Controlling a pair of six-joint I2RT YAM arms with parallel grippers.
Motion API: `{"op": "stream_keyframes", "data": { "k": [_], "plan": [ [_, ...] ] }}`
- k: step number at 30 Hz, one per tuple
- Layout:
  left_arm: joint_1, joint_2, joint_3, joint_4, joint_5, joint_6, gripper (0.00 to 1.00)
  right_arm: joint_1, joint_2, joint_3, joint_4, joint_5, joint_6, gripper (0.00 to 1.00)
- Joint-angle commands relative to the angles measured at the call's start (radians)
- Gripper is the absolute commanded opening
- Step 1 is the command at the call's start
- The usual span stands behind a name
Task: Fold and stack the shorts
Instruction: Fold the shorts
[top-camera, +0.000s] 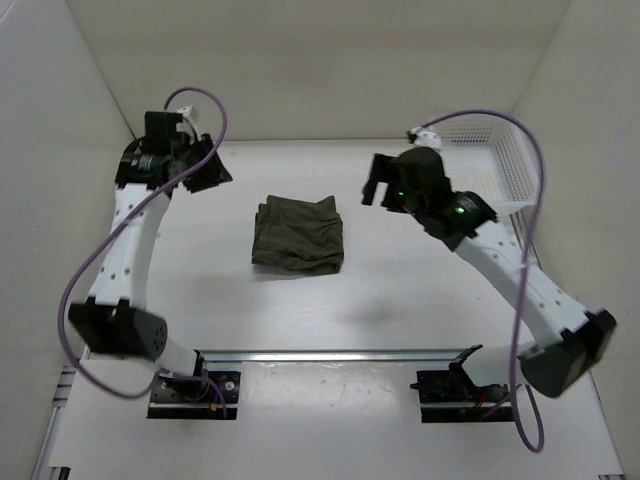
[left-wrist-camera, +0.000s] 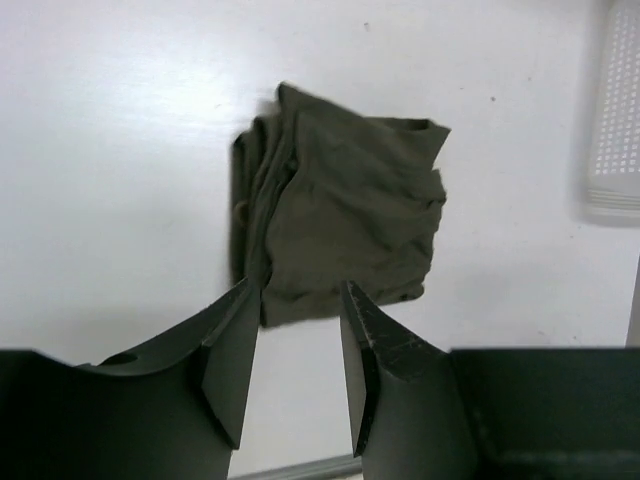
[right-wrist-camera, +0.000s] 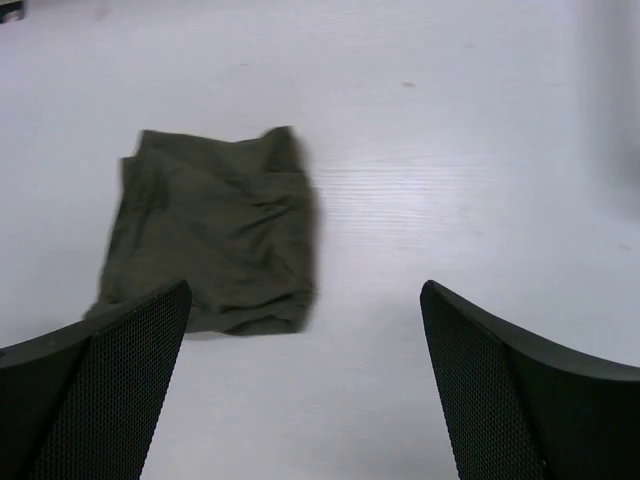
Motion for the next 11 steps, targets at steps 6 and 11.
{"op": "stream_keyframes", "data": {
  "k": [6,11],
  "plan": [
    [0.050,-0.432,-0.471,-0.014,-0.111,-0.029,0.49,-0.065,-0.277,-0.247,-0.299,0.318,0.066,1.00],
    [0.050,-0.615,-0.581,-0.014,-0.189,-0.090,0.62,-0.074,-0.407,-0.350,-0.370,0.375,0.129,1.00]
  ]
}}
